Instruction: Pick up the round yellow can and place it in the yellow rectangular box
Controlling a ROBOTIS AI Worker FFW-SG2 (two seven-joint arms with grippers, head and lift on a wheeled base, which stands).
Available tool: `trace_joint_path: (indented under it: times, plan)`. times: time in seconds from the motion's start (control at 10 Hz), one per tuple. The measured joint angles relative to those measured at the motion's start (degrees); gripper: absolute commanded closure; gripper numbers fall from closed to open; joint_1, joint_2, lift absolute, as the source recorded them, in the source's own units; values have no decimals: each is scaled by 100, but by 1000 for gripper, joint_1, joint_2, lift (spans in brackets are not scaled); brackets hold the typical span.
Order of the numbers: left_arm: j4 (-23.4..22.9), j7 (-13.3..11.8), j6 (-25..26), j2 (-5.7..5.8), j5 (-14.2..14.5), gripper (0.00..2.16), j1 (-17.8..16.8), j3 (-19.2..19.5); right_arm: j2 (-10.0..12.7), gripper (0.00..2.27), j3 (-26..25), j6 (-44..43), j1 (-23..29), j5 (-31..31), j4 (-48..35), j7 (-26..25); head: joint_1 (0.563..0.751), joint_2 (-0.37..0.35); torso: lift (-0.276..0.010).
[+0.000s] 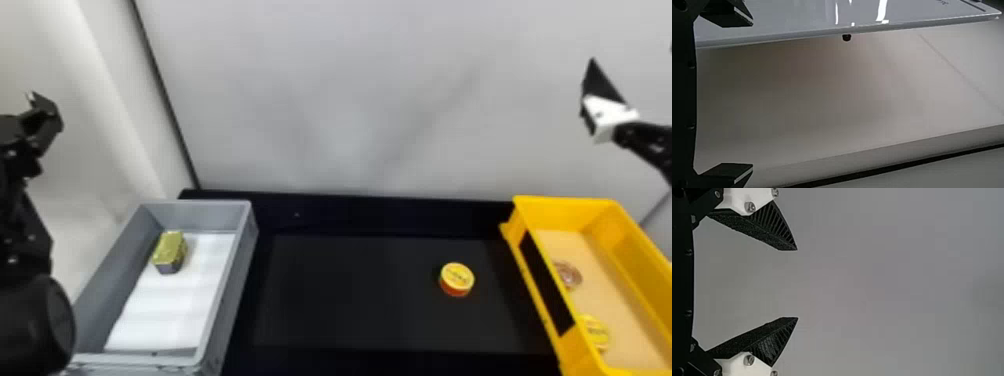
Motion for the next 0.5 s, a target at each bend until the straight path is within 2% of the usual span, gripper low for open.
trace_joint_path:
  times: [0.5]
  plan:
    - [2,-22,-6,0,-9,1,3,43,84,153,722,-162,349,-12,482,-28,694,14,-61]
